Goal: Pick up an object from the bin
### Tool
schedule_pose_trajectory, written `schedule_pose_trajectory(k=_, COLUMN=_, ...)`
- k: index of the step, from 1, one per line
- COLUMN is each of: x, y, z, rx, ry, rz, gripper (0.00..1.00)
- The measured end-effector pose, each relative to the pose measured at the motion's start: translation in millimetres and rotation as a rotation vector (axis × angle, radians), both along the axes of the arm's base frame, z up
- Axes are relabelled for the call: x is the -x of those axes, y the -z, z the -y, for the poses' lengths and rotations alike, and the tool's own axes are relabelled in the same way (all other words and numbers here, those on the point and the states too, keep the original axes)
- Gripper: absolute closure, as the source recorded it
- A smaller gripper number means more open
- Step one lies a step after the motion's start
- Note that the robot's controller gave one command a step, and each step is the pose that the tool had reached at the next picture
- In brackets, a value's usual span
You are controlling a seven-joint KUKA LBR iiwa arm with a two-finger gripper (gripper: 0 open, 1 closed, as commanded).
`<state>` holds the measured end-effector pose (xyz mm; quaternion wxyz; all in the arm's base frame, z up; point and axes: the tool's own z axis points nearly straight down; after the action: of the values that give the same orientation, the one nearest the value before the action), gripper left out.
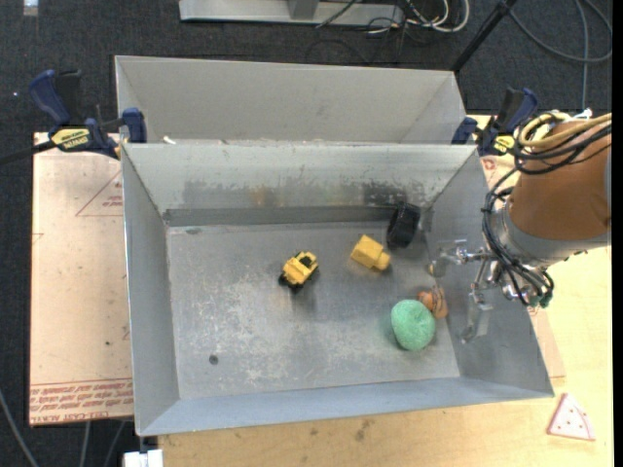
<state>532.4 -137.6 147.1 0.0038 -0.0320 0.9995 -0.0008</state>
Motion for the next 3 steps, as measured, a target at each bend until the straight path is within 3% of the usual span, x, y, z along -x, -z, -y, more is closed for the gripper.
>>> schedule_pose_trajectory(k=1, x=15.9, y=67, z=-4, rx=-0.001, ry=-0.037, rz=-0.002, gripper=0.0)
schedule_pose_trajectory(k=2, x=-1.1, y=81, z=-4, rx=-0.005, ry=0.132, rz=-0.003, gripper=0.0)
schedule_pose_trajectory(k=3, x=-7.4, y=80, z=-13, rx=-0.002, ry=0.181, rz=-0.004, gripper=0.0)
